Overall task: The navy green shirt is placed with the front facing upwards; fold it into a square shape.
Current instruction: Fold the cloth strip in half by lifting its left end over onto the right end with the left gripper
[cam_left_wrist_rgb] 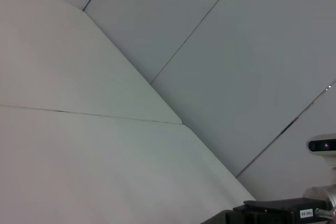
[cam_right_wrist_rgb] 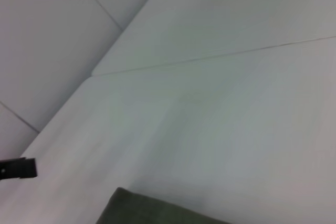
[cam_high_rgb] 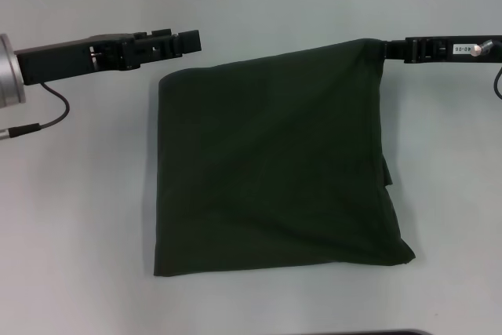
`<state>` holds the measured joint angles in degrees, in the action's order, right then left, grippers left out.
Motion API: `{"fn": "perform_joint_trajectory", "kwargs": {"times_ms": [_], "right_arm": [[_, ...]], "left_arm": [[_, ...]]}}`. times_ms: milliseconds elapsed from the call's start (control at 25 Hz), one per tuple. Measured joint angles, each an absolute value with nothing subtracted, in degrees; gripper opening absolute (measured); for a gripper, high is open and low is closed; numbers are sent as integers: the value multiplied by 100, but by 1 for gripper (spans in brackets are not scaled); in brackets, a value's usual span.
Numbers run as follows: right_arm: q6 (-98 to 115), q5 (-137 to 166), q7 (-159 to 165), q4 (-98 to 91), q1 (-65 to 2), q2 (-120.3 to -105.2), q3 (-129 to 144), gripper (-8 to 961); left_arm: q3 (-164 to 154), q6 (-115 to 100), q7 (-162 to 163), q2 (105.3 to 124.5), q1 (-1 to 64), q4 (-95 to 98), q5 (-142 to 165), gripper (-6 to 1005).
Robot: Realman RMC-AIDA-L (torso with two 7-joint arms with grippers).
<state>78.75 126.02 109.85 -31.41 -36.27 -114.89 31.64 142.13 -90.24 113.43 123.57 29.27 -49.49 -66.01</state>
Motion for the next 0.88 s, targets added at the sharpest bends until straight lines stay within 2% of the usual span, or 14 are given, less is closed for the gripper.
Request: {"fn": "perform_joint_trajectory", "kwargs": {"times_ms": [200,360,440,640,880], "right_arm": [[7554,12494,10977,-3136,-3592,-11532,3102,82],[7470,12069,10883,-3189,-3413,-11510,3093,90],[7654,11889,10798,-3195,-3345,-11471,3093,317],[8483,11670,10468,-3199,-3191,-11441,3099,490],[8796,11718,10353,-3139,-3145,-11501,3391,705]], "left_arm": [[14196,-9012,11340,12363,2937,-4932,-6601,827],[14115,-8962,11336,12365,2946,-4930,-6601,827],[14071,-8948,11328,12365,2946,-4930,-6601,827],[14045,-8897,11312,12365,2943,-4930,-6601,827],[13998,-8870,11284,12370,2941,-4917,-6601,826]]}}
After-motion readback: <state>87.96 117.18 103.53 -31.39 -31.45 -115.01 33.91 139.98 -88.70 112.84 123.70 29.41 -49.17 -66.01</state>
